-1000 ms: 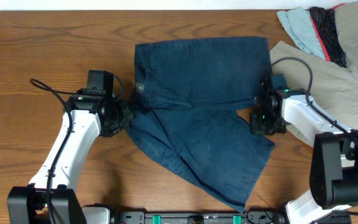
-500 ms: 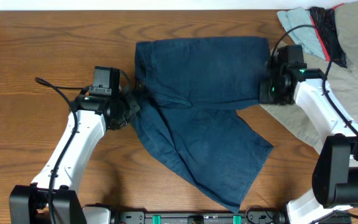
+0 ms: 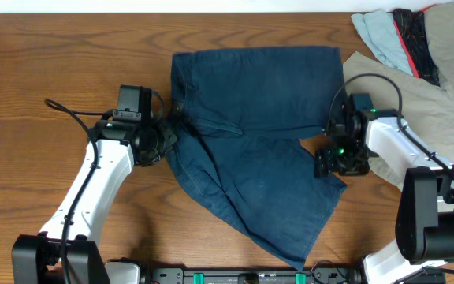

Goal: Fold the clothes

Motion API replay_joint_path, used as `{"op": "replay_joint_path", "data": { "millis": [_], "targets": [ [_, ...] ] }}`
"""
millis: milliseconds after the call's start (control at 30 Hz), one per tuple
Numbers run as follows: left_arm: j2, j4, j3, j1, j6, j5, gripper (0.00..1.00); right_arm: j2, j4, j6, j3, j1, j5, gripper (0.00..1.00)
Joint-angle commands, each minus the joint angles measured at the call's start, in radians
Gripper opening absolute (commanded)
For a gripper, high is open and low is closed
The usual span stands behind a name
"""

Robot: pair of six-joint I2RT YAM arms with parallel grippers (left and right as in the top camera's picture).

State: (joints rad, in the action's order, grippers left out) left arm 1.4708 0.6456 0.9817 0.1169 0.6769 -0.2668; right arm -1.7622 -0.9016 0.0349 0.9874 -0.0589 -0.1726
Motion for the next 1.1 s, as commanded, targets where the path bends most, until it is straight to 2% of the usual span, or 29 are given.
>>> {"op": "replay_joint_path", "data": {
  "millis": [0,67,133,167,233,267,433,567,633,833,867,933,1067],
  "targets": [
    [0.011,0.002,-0.003,0.002,-0.010,-0.009,0.06,0.004,0.012,0.014,-0.046,-0.025,-0.049,0.72],
    [0.011,0.002,-0.003,0.002,-0.010,-0.009,0.06,0.004,0.029,0.014,-0.075,-0.033,-0.050,0.69],
    [0.011,0.001,-0.003,0.002,-0.010,-0.009,0.06,0.004,0.053,0.002,-0.101,-0.038,-0.049,0.59],
    [0.011,0.001,-0.003,0.002,-0.010,-0.009,0.06,0.004,0.061,0.000,-0.110,-0.040,-0.049,0.46],
    [0.011,0.001,-0.003,0.002,-0.010,-0.009,0.06,0.004,0.072,-0.013,-0.119,-0.040,-0.048,0.12],
    [0.011,0.001,-0.003,0.002,-0.010,-0.009,0.06,0.004,0.075,-0.013,-0.118,-0.040,-0.048,0.02],
    [0.011,-0.002,-0.003,0.002,-0.010,-0.009,0.06,0.004,0.130,-0.092,-0.108,-0.036,-0.014,0.01],
    [0.011,-0.027,-0.003,0.002,-0.010,-0.010,0.06,0.004,0.212,-0.164,-0.027,-0.013,0.125,0.01],
    [0.011,-0.068,-0.003,0.002,-0.009,-0.010,0.06,0.004,0.273,-0.179,0.053,0.008,0.180,0.01],
    [0.013,-0.207,-0.003,0.011,-0.010,-0.010,0.06,0.004,0.485,-0.180,0.206,0.034,0.187,0.01],
    [0.013,-0.223,-0.003,0.014,-0.010,-0.010,0.06,0.004,0.517,-0.180,0.215,0.034,0.187,0.08],
    [0.014,-0.238,-0.003,0.020,-0.010,-0.010,0.06,0.004,0.547,-0.180,0.225,0.033,0.183,0.33],
    [0.018,-0.225,-0.003,0.034,-0.010,-0.010,0.06,0.005,0.487,-0.180,0.229,0.033,0.114,0.97]
  ]
}}
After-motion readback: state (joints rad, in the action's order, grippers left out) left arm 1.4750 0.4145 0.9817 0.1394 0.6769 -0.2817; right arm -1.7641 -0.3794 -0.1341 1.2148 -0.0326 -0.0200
